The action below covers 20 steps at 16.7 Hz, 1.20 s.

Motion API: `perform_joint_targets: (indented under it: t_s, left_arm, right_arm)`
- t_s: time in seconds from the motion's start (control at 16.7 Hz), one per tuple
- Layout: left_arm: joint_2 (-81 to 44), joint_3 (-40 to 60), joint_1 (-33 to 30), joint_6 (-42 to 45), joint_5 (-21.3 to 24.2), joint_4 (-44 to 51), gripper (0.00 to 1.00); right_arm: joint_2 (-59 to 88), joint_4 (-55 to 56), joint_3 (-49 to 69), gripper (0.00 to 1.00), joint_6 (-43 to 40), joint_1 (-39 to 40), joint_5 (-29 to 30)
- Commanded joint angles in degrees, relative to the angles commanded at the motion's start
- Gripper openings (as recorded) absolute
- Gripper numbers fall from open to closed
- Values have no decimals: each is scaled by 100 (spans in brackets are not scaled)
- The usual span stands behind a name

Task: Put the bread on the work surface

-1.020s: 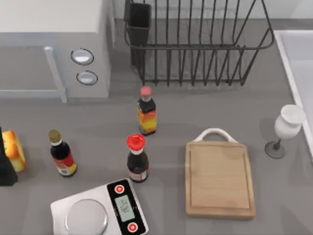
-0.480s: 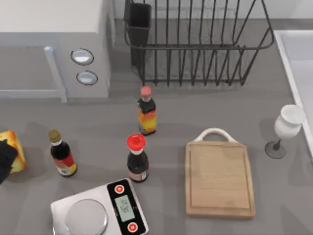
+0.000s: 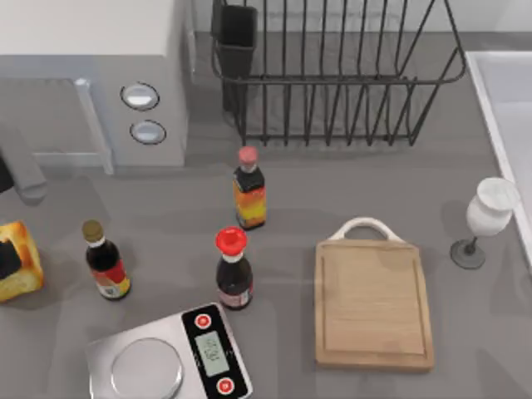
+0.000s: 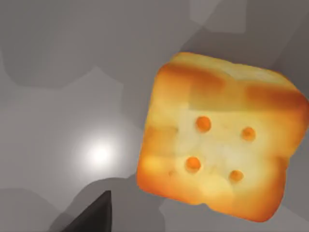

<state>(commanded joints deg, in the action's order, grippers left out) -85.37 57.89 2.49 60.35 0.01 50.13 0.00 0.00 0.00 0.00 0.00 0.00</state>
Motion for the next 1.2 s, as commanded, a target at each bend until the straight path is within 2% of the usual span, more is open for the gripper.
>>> perform_joint_targets:
  t_s: [0.36, 0.78, 1.2]
  left_arm:
    - [-1470, 1113, 44, 1087, -2, 829, 100]
    - [-1533, 1136, 19, 1128, -3, 834, 100]
    - [-2069, 384, 54, 1150, -1, -484, 100]
  right_arm:
    - [0, 0, 0, 100, 0, 0, 0]
    - [0, 0, 0, 100, 0, 0, 0]
    - [0, 0, 0, 100, 0, 0, 0]
